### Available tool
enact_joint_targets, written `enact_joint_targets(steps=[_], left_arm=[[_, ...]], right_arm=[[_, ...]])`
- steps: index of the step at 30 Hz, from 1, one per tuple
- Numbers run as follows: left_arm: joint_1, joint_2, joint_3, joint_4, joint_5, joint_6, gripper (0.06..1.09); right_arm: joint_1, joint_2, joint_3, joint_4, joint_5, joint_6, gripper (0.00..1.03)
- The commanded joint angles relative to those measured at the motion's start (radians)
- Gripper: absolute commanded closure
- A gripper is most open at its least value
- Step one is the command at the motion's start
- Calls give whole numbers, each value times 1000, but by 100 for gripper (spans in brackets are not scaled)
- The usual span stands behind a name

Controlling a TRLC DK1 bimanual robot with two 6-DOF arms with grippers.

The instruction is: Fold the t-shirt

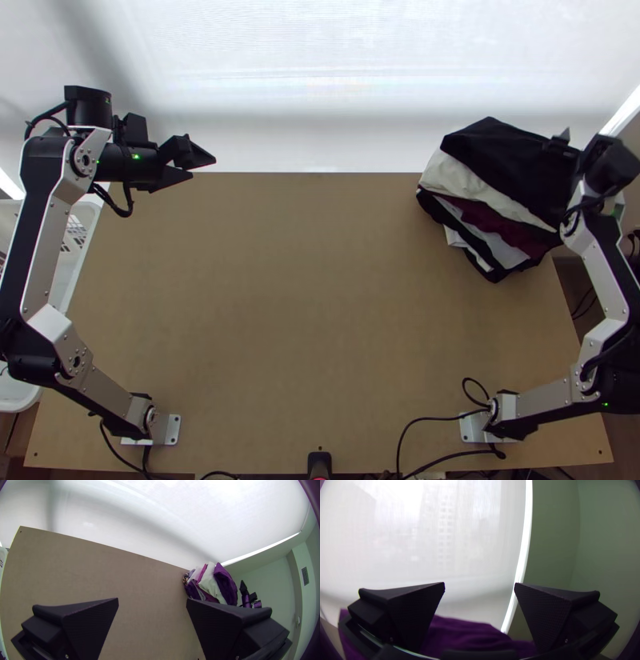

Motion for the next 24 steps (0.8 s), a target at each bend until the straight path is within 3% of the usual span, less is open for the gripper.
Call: enact_joint_targets(steps=[1, 9, 18, 24], left_arm=[[3, -34, 10, -12, -2, -19, 9], [23, -46, 10, -16, -2, -19, 9], [50, -61, 10, -26, -3, -8, 9], [50, -69, 11, -28, -2, -8, 9]], right_arm=[[67, -32, 97, -6, 20, -15, 5], [164, 124, 104, 35, 56, -15, 5], [121, 311, 37, 61, 59, -75, 5], [96, 311, 15, 61, 59, -95, 5]])
